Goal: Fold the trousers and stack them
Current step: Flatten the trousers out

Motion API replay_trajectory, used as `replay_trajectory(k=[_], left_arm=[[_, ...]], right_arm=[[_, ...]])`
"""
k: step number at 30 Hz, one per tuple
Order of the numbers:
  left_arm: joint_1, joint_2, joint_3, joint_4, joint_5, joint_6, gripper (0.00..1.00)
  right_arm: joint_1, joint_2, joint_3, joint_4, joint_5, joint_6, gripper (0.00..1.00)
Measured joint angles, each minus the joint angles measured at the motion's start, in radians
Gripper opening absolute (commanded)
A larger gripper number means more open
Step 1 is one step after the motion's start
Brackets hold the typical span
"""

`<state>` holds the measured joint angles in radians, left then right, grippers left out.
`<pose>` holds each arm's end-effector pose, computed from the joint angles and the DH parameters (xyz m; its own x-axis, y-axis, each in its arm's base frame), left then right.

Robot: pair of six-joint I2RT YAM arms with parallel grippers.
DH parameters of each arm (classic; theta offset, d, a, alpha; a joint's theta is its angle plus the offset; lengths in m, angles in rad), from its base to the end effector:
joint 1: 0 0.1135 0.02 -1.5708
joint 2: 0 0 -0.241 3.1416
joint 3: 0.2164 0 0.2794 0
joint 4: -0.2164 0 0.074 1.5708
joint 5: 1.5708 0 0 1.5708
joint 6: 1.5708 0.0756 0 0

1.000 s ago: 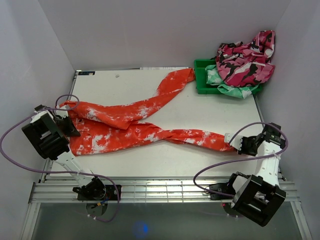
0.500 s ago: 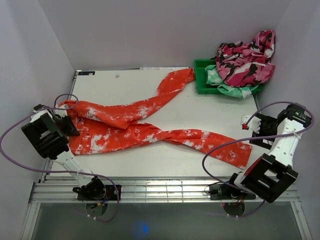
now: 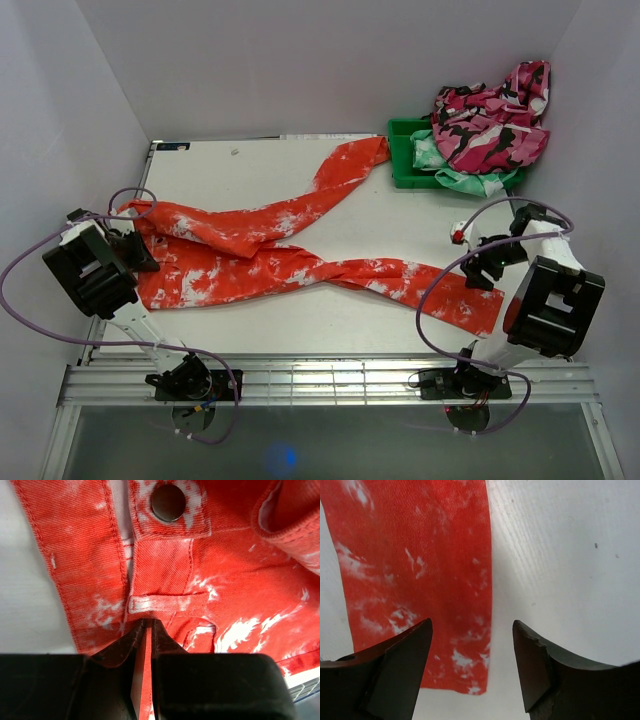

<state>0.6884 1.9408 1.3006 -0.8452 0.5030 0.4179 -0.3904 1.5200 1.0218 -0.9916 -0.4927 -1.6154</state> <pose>0.3118 0.2093 0.0836 -0.9162 -0.2933 -0.2729 -0.1674 0.8992 -0.4044 0.2795 -0.0764 0.1363 -0.2585 -0.8454 -0.4674 -0.9342 0.3420 -0.1019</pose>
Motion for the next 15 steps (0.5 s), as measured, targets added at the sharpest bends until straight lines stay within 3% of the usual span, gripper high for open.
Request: replay_trajectory(k=[4, 9, 11, 12, 13, 15], left_arm=[[0.0, 0.0, 0.0, 0.0, 0.001, 0.0, 0.22], [0.0, 0.0, 0.0, 0.0, 0.002, 0.0, 0.22], [0.0, 0.0, 0.0, 0.0, 0.002, 0.0, 0.22], [0.0, 0.0, 0.0, 0.0, 0.001, 0.0, 0.22], [0.001, 0.0, 0.0, 0.0, 0.001, 0.0, 0.22], [0.002, 0.0, 0.0, 0.0, 0.001, 0.0, 0.22]], right_arm=[[0.034, 0.031, -0.077, 0.106, 0.004, 0.088, 0.68], [0.049, 0.093, -0.122, 0.23, 0.016, 0.163, 0.72], [0.06, 0.093, -0.127, 0.266, 0.021, 0.176, 0.68], [0.067, 0.093, -0.129, 0.275, 0.025, 0.178, 0.61], [0.073, 0.093, -0.129, 0.28, 0.027, 0.179, 0.41], [0.092, 0.093, -0.129, 0.27, 0.031, 0.176, 0.15]])
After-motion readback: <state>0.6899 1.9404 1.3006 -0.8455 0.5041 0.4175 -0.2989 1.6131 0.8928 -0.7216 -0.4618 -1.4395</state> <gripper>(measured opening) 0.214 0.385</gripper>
